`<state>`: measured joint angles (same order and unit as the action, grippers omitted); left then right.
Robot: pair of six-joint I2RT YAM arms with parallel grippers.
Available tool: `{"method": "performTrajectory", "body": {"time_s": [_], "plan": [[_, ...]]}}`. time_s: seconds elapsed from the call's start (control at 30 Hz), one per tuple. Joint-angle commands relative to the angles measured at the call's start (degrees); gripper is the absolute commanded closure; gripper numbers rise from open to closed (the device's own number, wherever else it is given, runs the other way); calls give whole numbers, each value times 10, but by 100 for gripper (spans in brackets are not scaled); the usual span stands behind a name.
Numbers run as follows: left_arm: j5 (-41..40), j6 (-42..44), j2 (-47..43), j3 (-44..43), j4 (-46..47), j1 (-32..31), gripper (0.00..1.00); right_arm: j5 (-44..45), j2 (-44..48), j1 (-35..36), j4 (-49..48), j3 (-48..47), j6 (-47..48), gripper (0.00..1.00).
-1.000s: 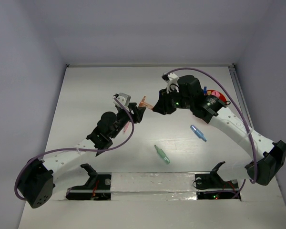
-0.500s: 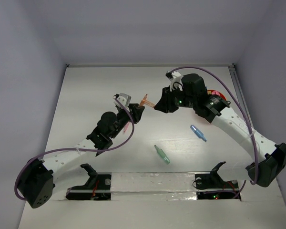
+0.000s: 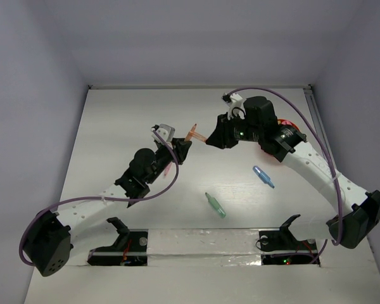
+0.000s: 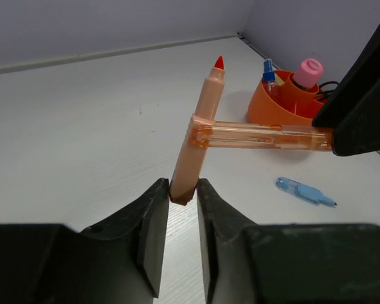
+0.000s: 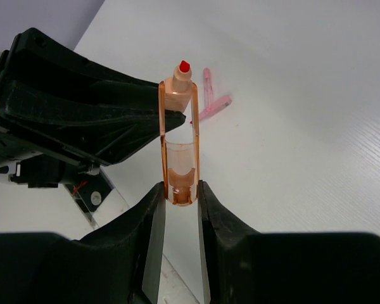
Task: Sort the stationery into containers
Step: Close the pen cap on the pen.
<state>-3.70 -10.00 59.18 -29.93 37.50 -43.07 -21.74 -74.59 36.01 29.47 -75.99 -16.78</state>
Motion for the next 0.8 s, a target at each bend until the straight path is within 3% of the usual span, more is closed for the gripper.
{"method": "performTrajectory", "body": {"time_s": [0.0, 0.03, 0.07, 0.13, 0.2, 0.3, 0.57, 0.7, 0.77], "plan": [[4, 6, -17, -26, 32, -2, 74, -23, 16, -4, -26, -5, -3, 100], [2, 7, -16, -27, 32, -2, 62, -27, 16, -4, -25, -5, -3, 100], [1, 9, -16, -27, 32, -2, 58, -29, 19, -4, -25, -4, -2, 100], [-2, 11, -16, -26, 36, -2, 51, -30, 23, -4, -23, -3, -1, 100], [4, 14, -16, -27, 44, -2, 51, -32, 26, -4, -24, 0, -1, 100], [7, 16, -11, -34, 45, -2, 55, -35, 25, -4, -26, 1, -2, 100], [7, 14, -11, -36, 50, -2, 88, -38, 26, -4, -27, 7, -5, 100], [12, 17, -10, -39, 55, -2, 91, -35, 25, -4, -26, 10, -5, 100], [19, 16, -7, -42, 54, -2, 99, -28, 28, -4, -27, 12, -6, 100]]}}
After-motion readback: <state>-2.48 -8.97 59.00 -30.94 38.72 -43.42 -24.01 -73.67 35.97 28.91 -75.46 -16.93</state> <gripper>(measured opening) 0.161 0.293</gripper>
